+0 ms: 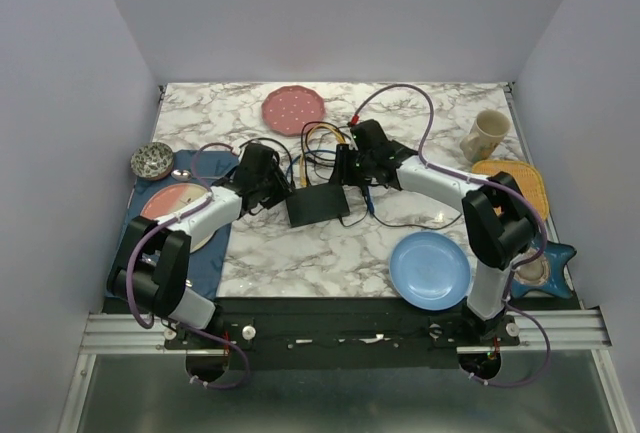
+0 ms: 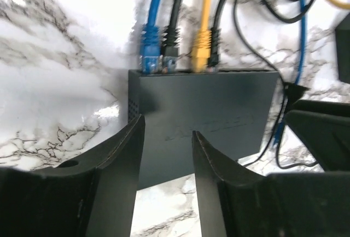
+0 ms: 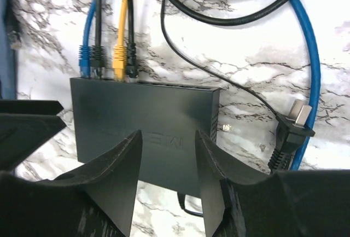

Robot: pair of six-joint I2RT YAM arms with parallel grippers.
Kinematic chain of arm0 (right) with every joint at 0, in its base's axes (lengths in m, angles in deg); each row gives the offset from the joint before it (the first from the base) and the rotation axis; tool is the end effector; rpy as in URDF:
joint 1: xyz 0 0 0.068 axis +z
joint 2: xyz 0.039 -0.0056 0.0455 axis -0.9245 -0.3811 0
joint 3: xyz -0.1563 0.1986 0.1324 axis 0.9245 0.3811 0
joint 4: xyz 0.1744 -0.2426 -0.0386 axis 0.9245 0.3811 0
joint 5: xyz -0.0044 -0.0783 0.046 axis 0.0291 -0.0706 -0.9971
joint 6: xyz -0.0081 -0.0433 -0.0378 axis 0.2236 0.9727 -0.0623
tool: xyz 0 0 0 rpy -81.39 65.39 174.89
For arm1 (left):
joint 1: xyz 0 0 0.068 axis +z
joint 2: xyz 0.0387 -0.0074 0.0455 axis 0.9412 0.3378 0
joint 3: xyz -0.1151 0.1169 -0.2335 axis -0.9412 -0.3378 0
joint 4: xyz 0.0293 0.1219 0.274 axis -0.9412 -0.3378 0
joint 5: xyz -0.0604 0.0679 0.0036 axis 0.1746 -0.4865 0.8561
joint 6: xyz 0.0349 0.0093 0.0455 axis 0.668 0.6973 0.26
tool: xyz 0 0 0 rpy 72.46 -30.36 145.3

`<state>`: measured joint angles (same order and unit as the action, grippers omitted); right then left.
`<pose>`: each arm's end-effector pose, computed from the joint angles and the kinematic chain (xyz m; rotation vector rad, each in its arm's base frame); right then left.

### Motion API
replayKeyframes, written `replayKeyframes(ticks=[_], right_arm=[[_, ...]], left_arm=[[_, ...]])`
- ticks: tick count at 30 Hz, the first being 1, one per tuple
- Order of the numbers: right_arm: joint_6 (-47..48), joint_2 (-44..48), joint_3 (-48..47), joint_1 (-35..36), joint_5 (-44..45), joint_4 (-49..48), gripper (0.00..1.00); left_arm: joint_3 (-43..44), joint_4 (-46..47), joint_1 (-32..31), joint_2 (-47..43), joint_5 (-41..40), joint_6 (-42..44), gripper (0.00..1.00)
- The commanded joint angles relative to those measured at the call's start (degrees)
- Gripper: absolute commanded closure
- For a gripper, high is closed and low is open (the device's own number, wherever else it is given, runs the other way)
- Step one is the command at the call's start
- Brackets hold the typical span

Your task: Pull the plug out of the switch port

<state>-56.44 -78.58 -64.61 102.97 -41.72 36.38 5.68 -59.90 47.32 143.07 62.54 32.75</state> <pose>0.3680 0.2670 0.1875 -0.1819 2.4661 0.6539 0.3106 -0.1337 0.1724 -0.6378 2.4426 -0.6388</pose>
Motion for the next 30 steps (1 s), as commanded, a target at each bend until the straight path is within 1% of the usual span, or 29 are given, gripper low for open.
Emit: replayKeyframes(ticks=[1, 6, 10, 15, 23, 30], right_arm=[[0.63, 3.62, 3.06, 0.48, 3.47, -0.43, 0.47], [-1.04, 2.65, 7.11, 0.48, 2.24, -2.0, 0.47], [-1.31, 1.69, 7.9, 0.48, 2.15, -2.89, 0.46], [-2.1, 0.37, 8.69, 0.48, -1.53, -5.78, 0.46], [-4.3, -1.3, 12.2, 2.06, -5.67, -8.77, 0.48], [-5.7, -0.95, 13.53, 3.38, -6.64, -10.71, 0.48]], left_arm=[[2.04, -3.47, 0.26, -2.2, -2.3, 1.73, 0.48], [-1.2, -1.89, 0.18, 0.7, 1.03, 0.32, 0.45], [-1.65, -1.63, 0.09, 4.47, 2.62, 0.15, 0.44], [-1.47, -0.22, -0.09, 6.77, 4.37, -0.29, 0.44], [3.71, -0.04, -0.26, 13.8, 8.94, 1.03, 0.44], [9.33, -2.68, -0.26, 16.17, 8.07, 2.43, 0.44]])
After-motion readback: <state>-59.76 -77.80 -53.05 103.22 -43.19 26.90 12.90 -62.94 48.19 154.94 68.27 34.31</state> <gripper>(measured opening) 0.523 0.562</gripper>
